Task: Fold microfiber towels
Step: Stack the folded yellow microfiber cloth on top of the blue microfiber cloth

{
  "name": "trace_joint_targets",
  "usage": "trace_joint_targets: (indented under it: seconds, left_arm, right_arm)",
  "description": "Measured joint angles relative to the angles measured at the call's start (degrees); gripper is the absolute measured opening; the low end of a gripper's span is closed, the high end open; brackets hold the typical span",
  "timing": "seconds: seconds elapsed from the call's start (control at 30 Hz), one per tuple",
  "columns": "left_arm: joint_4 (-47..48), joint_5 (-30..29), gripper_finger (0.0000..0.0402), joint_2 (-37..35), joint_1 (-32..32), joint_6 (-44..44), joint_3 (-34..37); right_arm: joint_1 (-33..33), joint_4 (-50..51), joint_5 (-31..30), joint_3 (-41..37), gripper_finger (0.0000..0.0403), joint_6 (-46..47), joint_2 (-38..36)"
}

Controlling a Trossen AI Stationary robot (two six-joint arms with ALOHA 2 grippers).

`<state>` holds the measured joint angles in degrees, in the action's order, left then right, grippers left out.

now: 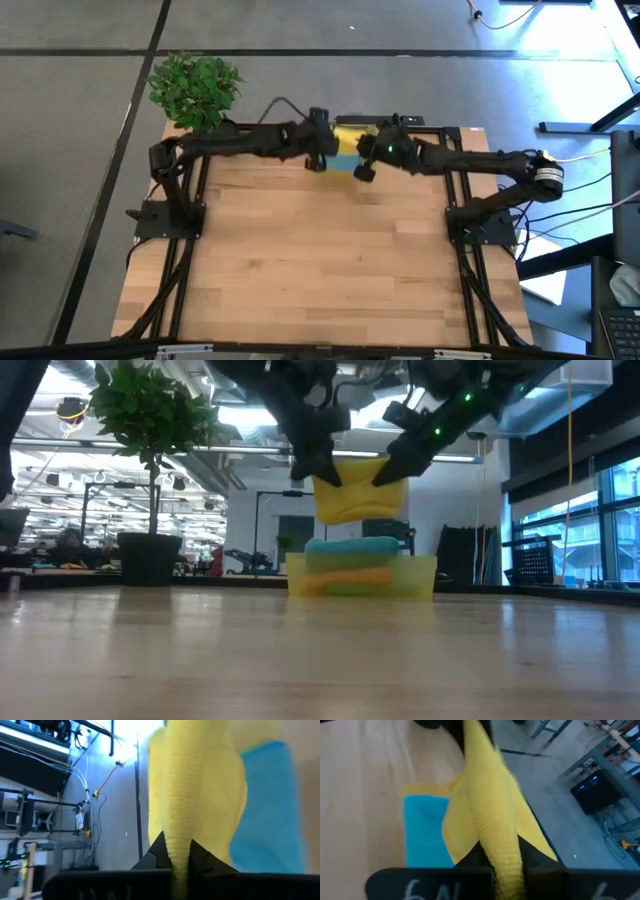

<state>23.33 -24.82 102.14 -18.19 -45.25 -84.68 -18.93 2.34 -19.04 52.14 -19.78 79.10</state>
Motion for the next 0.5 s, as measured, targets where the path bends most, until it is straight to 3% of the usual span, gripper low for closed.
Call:
trace_joint_targets:
  seconds: [0.3, 0.5]
  left_arm:
    - [-8.47, 13.5, 0.0, 2.04, -9.94, -6.28, 0.13]
    - [-8.59, 14.1, 0.0, 5.56, -11.51, -10.57, 0.41]
  right_arm:
    - [-13.87, -9.05, 14.14, 0.02, 0.0015, -6.17, 6.38]
    - [-16.39, -12.65, 15.26, 0.01, 0.0015, -10.73, 12.22]
